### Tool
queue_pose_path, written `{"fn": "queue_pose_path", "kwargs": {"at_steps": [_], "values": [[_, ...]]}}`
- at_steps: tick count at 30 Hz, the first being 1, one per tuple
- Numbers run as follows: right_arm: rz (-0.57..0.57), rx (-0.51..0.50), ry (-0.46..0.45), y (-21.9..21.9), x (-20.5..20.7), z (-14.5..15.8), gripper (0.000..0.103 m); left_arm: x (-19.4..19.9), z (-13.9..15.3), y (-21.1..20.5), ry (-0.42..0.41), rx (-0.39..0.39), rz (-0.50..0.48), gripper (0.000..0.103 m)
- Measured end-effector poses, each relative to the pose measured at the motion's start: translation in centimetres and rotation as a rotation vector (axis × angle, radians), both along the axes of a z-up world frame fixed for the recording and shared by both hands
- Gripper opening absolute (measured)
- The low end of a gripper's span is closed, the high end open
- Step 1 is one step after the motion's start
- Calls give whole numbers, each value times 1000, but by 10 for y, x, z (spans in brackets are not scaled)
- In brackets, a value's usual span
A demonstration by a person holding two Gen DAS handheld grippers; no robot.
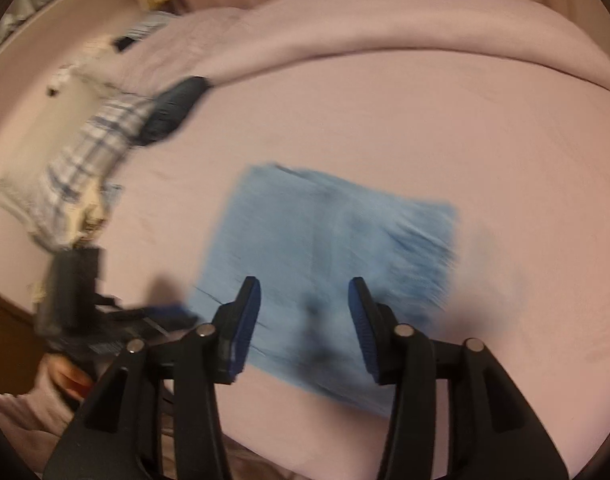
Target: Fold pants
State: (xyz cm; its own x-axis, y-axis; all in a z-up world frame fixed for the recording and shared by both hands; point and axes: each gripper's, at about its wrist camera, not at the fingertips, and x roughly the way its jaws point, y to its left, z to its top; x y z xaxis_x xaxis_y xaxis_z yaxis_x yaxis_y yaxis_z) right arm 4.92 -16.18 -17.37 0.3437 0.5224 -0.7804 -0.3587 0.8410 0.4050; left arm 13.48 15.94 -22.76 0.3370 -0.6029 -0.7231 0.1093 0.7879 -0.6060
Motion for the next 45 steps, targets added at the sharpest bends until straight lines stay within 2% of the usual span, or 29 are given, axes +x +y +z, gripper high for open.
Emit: {"fn": "queue_pose_path", "kwargs": {"at_steps": [7,9,10,12,13,14,17,20,24,25,26,28,30,34,36,38,39,40,41,42,45], "values": [[129,-59,58,85,71,-19,49,6,-5,11,28,-71,2,42],[163,-122,80,109,96,-28,48,7,-6,13,26,-88,-3,42],[175,-146,94,108,99,-31,49,7,-7,14,32,-104,0,42],[227,-190,159,125,114,-45,48,10,-11,18,46,-139,12,40],[238,-207,193,130,119,-51,48,11,-11,20,45,-144,14,34],[256,-228,231,135,123,-58,49,11,-12,22,48,-145,15,32],[307,-290,276,142,125,-71,24,9,-14,24,39,-146,10,27],[348,-340,253,149,123,-70,18,5,-10,19,9,-106,-10,24],[322,-376,245,149,124,-71,15,-3,-4,11,-3,-35,-45,17],[309,-388,239,152,126,-74,15,-7,-7,6,8,-4,-68,4],[299,-388,241,152,126,-76,15,-9,-12,-1,31,20,-98,0],[279,-378,253,149,129,-79,15,-16,-17,-1,39,-2,-94,0],[255,-344,256,144,129,-75,18,-19,-3,7,-5,-5,-62,0],[186,-236,138,117,117,-34,22,-20,27,30,-88,-62,-12,0],[181,-181,91,102,107,-12,25,-15,37,34,-130,-6,-1,4],[181,-129,34,85,92,6,31,-5,40,38,-128,18,19,24],[175,-121,24,75,85,11,33,5,42,37,-131,12,25,31],[164,-114,18,62,79,14,33,11,41,34,-140,11,32,45],[149,-117,11,55,72,14,32,20,43,34,-149,23,47,52],[134,-134,-1,47,64,13,33,30,44,33,-158,33,58,56],[81,-213,-40,13,39,8,33,60,51,19,-189,39,57,56]]}}
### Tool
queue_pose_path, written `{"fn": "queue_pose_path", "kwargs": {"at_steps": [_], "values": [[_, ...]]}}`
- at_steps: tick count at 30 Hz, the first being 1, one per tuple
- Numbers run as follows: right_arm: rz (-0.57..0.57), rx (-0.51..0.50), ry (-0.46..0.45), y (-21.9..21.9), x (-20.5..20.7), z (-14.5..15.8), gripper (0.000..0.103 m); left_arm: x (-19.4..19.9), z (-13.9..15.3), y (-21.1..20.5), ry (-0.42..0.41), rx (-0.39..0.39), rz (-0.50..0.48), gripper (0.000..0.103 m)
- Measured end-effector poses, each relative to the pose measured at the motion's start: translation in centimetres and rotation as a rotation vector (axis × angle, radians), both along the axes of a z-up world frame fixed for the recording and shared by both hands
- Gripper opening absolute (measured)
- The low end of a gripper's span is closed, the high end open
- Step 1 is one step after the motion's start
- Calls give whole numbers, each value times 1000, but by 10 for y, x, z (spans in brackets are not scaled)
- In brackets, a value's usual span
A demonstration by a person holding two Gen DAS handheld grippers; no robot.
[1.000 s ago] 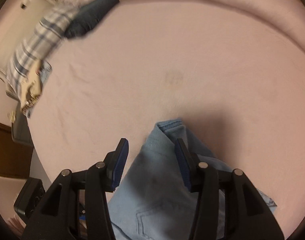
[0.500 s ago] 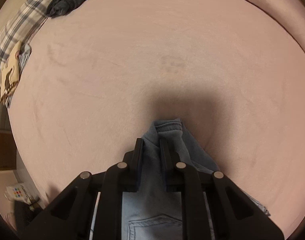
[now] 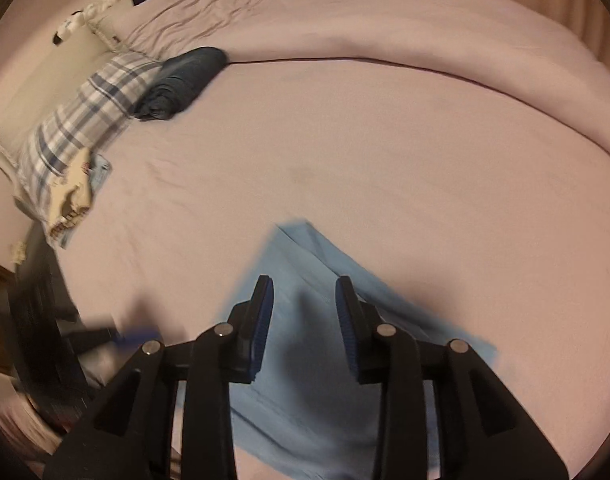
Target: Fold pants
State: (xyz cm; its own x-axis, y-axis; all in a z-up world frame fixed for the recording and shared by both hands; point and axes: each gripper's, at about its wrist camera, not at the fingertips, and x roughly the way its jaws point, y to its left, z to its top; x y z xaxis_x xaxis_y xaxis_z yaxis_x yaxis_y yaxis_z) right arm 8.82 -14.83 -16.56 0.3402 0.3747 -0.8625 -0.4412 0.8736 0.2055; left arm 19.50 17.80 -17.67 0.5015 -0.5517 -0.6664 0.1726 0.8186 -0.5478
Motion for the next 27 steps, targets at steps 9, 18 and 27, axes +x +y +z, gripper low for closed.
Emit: {"fn": "queue_pose_path", "kwargs": {"at_steps": [9,18,27], "values": [[-122,-56,-8,-59,-13,-45,30,96,-35,-67,21,297,-109,56],[-179,3,19,-67,-11,-58,31,95,-20,-54,39,298,-114,56],[-286,286,90,-111,-48,-61,61,24,-18,-2,101,63,-44,59]]}}
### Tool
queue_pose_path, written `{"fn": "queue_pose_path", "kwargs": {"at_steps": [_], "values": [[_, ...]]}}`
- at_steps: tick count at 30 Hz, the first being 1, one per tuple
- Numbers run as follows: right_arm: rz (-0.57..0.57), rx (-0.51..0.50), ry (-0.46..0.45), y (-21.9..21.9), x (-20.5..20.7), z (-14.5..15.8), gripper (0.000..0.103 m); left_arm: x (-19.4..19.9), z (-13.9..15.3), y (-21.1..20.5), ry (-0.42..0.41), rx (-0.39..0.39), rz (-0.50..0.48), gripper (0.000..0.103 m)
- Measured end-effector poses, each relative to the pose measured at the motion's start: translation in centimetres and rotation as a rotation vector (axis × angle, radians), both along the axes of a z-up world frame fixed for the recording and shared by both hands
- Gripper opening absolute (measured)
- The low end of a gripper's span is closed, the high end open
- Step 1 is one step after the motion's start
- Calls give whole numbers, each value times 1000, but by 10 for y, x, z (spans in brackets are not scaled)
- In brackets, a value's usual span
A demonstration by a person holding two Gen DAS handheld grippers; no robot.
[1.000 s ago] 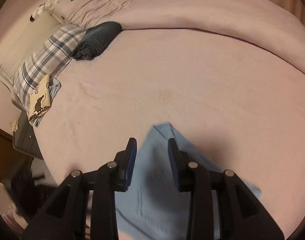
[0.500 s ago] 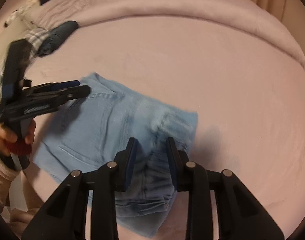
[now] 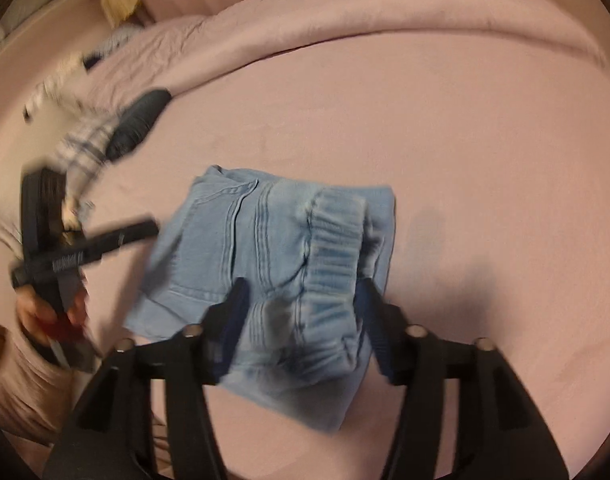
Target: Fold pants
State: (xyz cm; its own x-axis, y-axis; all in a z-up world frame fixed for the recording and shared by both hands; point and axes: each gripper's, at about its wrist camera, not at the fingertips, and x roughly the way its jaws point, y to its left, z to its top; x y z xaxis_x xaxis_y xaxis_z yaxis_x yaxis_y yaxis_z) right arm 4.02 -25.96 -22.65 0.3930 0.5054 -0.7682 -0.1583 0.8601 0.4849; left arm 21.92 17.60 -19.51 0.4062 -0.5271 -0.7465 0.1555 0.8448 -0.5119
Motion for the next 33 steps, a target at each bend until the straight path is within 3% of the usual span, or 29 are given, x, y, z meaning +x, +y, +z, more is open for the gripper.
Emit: {"fn": "queue_pose_path", "kwargs": {"at_steps": [4,7,9,11,24,27,33], "values": [[-118,168,79,-30,-10,-23,66,-7,-16,15,83,-173,45,65],[-139,291,138,-41,-16,-40,69,0,-28,14,130,-229,73,70],[-155,325,168,-43,-19,-49,82,0,-36,15,162,-266,75,70],[-158,328,181,-43,-25,-53,82,4,-42,12,178,-304,77,70],[-53,279,171,-12,6,-57,86,10,-43,8,163,-335,38,70],[-25,238,148,1,9,-55,91,8,-43,6,154,-312,22,70],[-13,189,111,5,7,-55,88,9,-41,-4,139,-256,10,70]]}}
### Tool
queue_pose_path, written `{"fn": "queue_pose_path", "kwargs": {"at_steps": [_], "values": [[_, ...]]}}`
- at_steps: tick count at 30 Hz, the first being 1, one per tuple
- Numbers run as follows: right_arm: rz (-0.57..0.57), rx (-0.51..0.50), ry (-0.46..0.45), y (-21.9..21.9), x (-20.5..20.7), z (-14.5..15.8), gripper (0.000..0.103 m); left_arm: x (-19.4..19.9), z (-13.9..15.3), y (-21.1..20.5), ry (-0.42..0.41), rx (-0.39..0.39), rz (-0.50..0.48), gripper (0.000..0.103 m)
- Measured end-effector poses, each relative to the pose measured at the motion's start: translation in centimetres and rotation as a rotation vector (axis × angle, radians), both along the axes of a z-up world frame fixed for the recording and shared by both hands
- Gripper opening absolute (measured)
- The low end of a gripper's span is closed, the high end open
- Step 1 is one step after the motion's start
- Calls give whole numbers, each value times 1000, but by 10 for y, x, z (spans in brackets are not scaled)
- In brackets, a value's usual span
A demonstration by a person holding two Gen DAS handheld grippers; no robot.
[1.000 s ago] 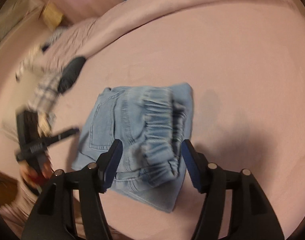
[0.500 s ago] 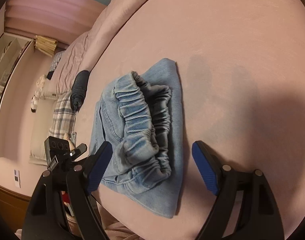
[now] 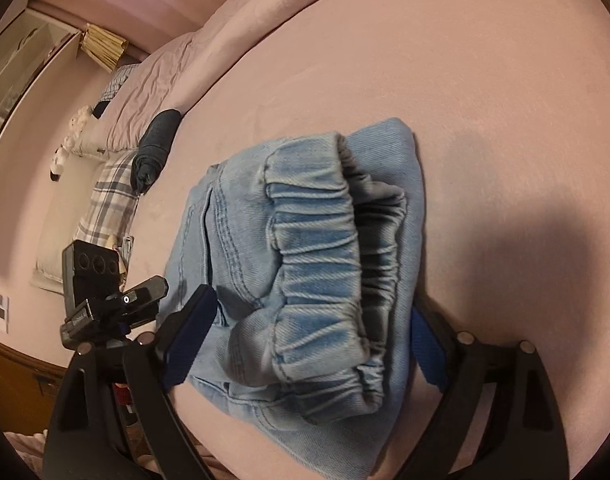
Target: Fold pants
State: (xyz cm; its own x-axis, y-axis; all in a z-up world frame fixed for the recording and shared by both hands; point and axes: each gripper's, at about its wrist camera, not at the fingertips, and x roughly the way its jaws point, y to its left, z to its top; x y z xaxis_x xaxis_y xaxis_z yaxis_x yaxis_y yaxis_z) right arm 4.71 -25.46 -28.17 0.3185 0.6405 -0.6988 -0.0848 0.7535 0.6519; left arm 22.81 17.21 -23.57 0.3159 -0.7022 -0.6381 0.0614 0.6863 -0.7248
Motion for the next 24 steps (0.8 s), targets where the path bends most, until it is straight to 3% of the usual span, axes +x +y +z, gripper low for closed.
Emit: {"fn": "queue_pose_path", "kwargs": {"at_steps": [10,14,21,24], "values": [[-1,-69,-24,-1,-3,2,66,0,8,-25,-44,169,-53,70],[0,-105,-44,3,-5,7,59,0,11,-37,-64,262,-73,64],[-4,-176,-90,13,-10,17,50,0,13,-46,-89,341,-73,49],[11,-269,-127,22,-13,22,47,-1,15,-52,-109,379,-81,44]]}}
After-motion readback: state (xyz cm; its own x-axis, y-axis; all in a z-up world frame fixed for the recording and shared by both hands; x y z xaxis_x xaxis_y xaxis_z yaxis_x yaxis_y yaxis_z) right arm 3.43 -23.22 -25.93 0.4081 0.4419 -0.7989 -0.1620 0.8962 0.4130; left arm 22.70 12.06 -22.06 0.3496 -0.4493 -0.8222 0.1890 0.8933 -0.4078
